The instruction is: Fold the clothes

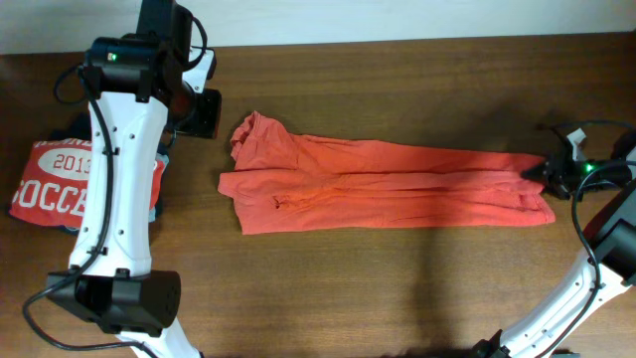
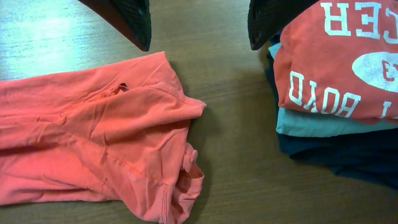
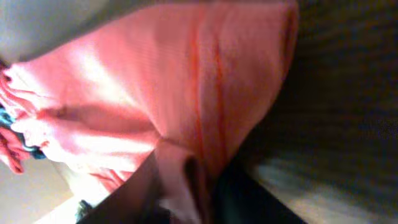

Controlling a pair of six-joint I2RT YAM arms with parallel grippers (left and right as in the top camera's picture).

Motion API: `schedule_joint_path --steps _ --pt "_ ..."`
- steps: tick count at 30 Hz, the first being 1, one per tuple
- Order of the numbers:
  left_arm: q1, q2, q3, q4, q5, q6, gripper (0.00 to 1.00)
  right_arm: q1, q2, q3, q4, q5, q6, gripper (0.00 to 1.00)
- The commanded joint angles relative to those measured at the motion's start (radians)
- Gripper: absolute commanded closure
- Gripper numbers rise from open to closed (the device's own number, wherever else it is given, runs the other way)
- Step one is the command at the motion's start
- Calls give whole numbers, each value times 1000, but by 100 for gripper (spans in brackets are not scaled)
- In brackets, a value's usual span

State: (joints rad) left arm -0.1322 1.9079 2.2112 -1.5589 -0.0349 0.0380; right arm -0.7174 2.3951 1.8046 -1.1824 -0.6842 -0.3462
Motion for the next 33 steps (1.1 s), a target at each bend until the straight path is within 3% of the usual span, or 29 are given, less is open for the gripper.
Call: schedule_joint_path --steps 1,10,16,25,33 --pt "2 -21 4 5 5 16 50 -9 36 45 -36 68 22 96" --pt "13 -56 18 41 -38 23 51 5 -157 237 -139 252 191 96" --pt "60 -119 89 97 -41 23 45 147 -336 253 -174 252 207 96" --pt "94 -183 127 125 -41 23 43 583 -361 249 -206 411 314 96" --pt "94 -198 127 118 -41 24 43 1053 -301 249 -99 539 461 96"
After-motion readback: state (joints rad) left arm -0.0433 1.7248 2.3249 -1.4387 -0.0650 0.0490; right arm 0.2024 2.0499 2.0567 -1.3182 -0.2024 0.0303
